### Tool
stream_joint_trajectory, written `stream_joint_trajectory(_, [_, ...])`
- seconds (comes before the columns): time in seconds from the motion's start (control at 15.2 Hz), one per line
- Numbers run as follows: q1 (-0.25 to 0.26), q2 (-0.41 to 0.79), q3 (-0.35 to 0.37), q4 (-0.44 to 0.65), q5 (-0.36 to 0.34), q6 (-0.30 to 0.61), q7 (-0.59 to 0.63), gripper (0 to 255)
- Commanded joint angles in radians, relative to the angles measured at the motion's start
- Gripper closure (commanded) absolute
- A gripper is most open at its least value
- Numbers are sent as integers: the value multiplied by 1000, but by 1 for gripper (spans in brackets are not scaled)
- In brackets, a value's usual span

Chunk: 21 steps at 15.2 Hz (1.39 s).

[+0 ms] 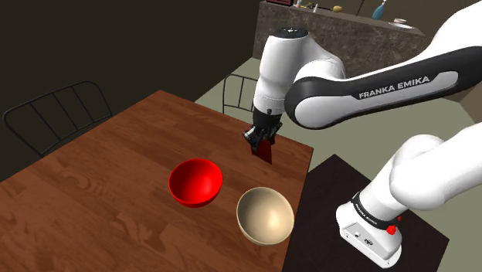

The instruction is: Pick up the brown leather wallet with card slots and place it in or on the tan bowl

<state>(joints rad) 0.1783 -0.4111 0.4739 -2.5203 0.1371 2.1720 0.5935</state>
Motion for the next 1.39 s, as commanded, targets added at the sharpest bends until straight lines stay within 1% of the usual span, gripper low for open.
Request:
stream_joint_trajectory(0.0, [32,-28,33,-12,27,-13,46,255])
stream_joint_trajectory(0.4, [126,-107,121,-34,105,-63,170,255])
stream_joint_trajectory(0.86, [217,-145,241,-2,180,-115,335,255])
stream_joint_trajectory(1.32, [206,-93,286,-61,185,-5,349,255])
